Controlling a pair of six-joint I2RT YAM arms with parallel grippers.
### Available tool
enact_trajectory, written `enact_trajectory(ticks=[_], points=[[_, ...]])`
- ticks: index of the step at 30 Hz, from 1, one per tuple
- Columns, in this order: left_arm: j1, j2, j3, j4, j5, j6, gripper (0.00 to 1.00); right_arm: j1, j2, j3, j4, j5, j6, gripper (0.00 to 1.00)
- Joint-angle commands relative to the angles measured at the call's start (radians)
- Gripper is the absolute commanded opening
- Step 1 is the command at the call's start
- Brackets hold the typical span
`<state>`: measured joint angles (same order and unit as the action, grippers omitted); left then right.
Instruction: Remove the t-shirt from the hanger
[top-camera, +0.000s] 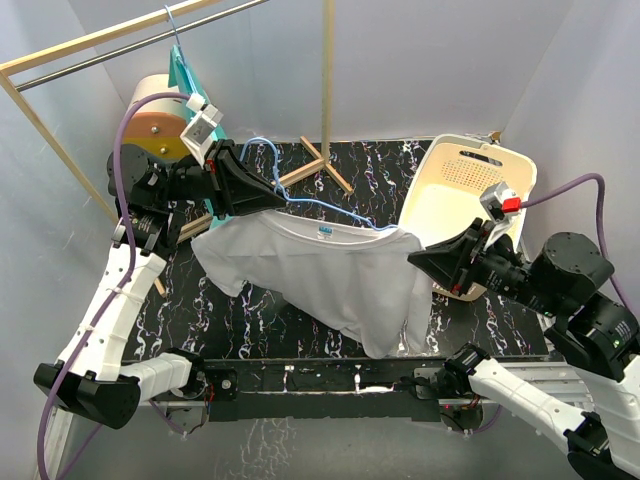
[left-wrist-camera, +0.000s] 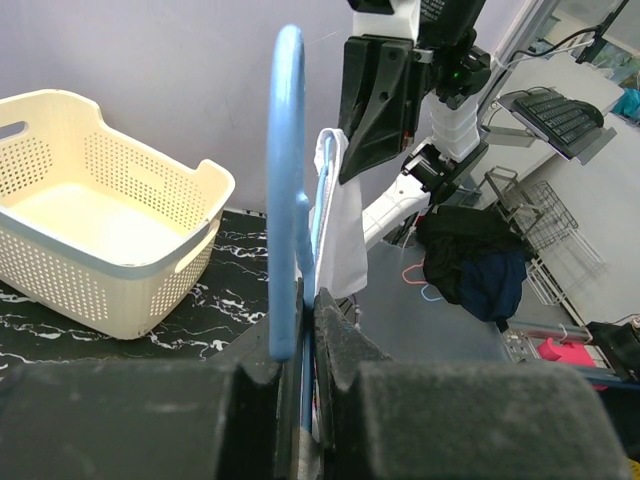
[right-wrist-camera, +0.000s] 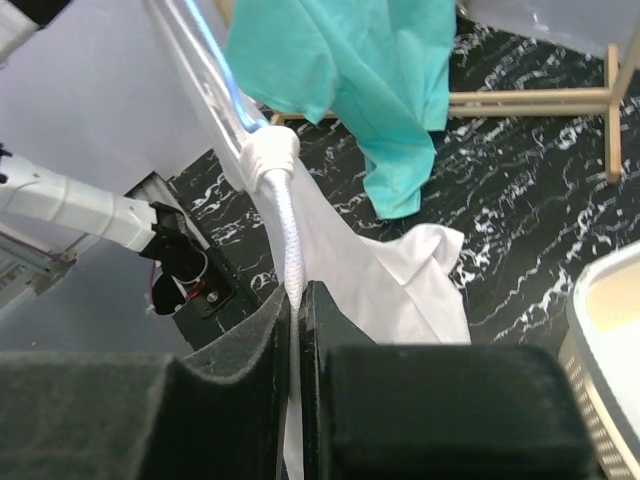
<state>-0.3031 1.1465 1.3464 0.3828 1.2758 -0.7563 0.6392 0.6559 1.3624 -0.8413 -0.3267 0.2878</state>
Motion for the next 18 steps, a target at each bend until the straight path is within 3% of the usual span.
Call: enact_trajectory(ticks=[1, 10, 16, 18], points=[[0.002, -0.025, 0.019, 0.050, -0.046, -0.022, 0.00, 0.000, -0.010, -0.023, -0.035, 0.110, -0.005, 0.08], [0.002, -0.049, 0.033, -0.055, -0.110, 0.067, 0.00, 0.000, -0.050, -0.048, -0.145, 0.385, 0.029, 0.08], [0.002, -0.033, -0.020, 0.062, -0.119, -0.011, 0.00, 0.000, -0.085, -0.155, -0.077, 0.207, 0.053, 0.08], [0.002, -0.026, -0.022, 0.058, -0.115, -0.013, 0.00, 0.000, -0.079, -0.155, -0.055, 0.125, 0.039, 0.13]])
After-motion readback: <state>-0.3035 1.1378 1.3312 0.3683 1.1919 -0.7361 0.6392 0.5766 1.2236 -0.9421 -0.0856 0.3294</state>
